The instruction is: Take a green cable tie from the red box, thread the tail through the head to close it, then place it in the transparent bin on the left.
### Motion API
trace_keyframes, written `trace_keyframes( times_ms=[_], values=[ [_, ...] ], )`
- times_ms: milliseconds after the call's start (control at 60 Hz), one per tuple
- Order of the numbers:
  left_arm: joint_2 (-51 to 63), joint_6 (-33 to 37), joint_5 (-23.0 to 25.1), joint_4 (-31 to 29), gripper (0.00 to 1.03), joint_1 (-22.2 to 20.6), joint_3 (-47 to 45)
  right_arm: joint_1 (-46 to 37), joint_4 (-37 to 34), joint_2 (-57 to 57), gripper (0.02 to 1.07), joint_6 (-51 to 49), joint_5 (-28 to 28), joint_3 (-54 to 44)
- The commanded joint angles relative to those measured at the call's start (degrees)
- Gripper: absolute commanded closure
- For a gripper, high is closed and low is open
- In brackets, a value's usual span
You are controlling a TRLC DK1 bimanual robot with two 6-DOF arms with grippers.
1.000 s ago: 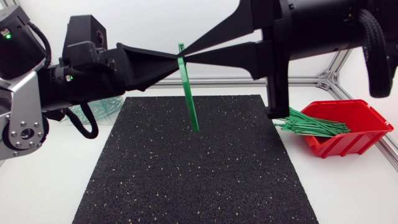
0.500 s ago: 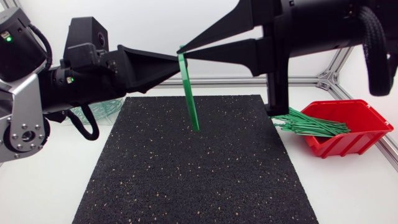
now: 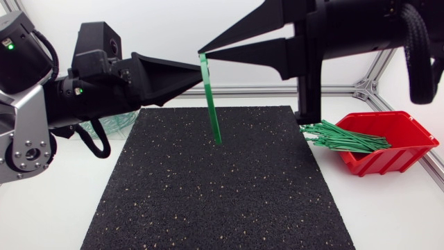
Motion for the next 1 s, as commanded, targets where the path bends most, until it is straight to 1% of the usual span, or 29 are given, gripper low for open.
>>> trace_keyframes(
  times_ms=[0, 983],
  values=[
    [0.1, -2.1, 0.5, 1.6, 1.00, -0.3, -1.3, -0.6, 1.1, -0.3, 1.02, 1.2, 0.3, 0.3],
    [0.0, -1.9, 0.5, 2.0, 1.00, -0.4, -1.1, -0.1, 2.9, 1.7, 1.02, 1.5, 0.2, -1.7]
  ],
)
